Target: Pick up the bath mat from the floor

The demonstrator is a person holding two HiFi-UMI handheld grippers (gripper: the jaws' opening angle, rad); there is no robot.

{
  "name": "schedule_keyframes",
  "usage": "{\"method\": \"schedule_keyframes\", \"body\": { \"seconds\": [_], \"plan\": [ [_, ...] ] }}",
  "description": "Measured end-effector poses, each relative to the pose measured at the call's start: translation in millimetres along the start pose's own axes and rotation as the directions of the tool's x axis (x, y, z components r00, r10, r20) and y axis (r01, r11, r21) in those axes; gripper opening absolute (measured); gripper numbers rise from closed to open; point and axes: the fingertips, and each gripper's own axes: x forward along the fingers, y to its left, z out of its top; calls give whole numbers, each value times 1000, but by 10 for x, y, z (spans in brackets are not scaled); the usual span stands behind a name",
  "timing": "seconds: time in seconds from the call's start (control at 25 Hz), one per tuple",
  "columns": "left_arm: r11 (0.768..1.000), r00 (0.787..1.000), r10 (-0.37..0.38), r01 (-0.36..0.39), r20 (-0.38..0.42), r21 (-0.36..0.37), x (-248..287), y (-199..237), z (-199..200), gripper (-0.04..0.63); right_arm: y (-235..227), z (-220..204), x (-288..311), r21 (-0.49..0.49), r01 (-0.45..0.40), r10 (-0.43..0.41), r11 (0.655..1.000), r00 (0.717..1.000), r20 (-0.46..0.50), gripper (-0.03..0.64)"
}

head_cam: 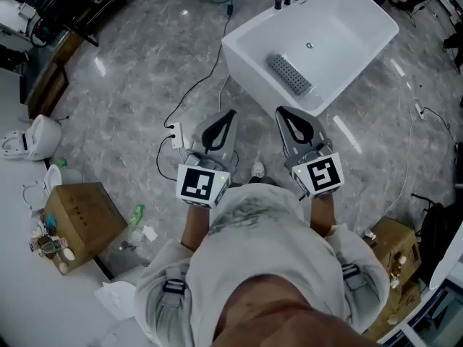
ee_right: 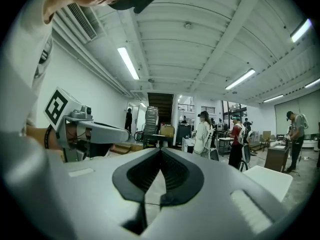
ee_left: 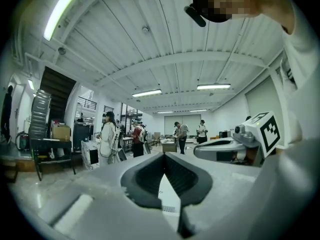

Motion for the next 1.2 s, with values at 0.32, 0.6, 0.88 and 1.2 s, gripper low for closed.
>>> {"method": "schedule_keyframes", "body": {
  "seconds": [0.32, 0.6, 0.88, 1.2],
  "plan": [
    [999, 999, 25, -25, -27, -30, 490, 268, -56, 3, -426, -74, 351, 19, -14, 14, 1000, 1000, -16, 2],
    [999, 999, -18, 16, -33, -45, 1008, 757, -167, 3, -781, -220, 899, 29, 27, -25, 999, 998, -52, 2],
    [993, 994, -106, 106, -7, -61, 1616, 1566, -115, 3, -1104, -201, 1648, 2, 130, -129, 992, 986, -101, 2],
    [952, 952, -305, 304, -25, -11, 2423, 2206, -134, 3, -1589, -300, 2305, 6, 343, -336, 939, 922, -194, 2]
  ]
}}
